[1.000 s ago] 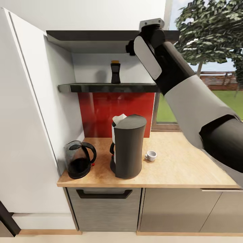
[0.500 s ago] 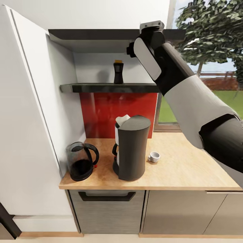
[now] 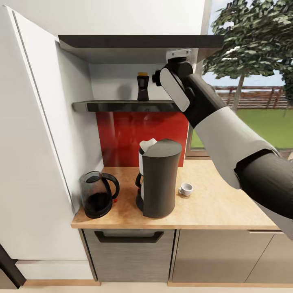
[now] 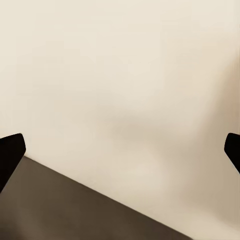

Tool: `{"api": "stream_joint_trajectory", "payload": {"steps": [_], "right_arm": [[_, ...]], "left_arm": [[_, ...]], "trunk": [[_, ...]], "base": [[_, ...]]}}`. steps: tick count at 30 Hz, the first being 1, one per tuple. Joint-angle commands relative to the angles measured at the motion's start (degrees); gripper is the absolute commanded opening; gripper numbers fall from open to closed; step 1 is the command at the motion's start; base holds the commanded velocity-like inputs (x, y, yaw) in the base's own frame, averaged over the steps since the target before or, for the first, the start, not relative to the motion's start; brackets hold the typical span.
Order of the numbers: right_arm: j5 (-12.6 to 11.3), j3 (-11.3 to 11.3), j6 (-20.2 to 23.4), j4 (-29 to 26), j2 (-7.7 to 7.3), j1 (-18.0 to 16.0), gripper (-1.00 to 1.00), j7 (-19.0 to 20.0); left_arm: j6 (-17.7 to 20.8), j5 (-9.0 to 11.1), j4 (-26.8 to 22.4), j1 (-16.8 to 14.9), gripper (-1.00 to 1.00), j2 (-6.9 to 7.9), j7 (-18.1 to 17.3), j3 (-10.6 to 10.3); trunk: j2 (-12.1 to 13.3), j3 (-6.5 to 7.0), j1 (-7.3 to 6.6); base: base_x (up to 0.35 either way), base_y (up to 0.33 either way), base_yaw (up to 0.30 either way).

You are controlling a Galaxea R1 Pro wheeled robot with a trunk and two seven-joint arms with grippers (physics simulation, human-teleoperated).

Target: Set up a coffee station on the kitchen countertop: keep the coffee maker on the countertop, move the bottle of coffee from the kitchen shelf to the counter next to the coffee maker, place a paper coffee filter on top of the coffee maker, put the saucer next to the coffee maker with the coffee cup on the saucer, and place the electric kettle next to the coffee maker.

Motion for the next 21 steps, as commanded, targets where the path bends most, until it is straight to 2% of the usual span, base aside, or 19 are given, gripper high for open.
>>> {"api": "stream_joint_trajectory", "payload": {"steps": [1, 6, 15, 21], "right_arm": [[-0.5, 0.2, -0.1, 0.1, 0.00, 0.0, 1.00, -0.5], [-0.5, 0.2, -1.9, 0.6, 0.00, 0.5, 1.00, -0.5], [-0.4, 0.3, -2.2, 0.6, 0.00, 1.5, 1.00, -0.5], [-0.4, 0.3, -2.2, 0.6, 0.00, 1.8, 1.00, -0.5]], "left_arm": [[-0.4, -0.6, 0.3, 0.0, 1.00, 0.03, 0.2, 0.5], [-0.4, -0.6, 0.3, 0.6, 1.00, 0.14, 0.2, 0.5], [-0.4, -0.6, 0.3, 0.7, 1.00, 0.18, 0.2, 0.5], [-0.4, -0.6, 0.3, 0.7, 1.00, 0.21, 0.3, 0.6]], "trunk": [[0.0, -0.02, 0.02], [0.0, -0.02, 0.02], [0.0, -0.02, 0.02], [0.0, -0.02, 0.02]], "base": [[0.032, 0.057, 0.000], [0.087, 0.201, 0.000], [0.173, 0.225, 0.000], [0.160, 0.084, 0.000]]}}
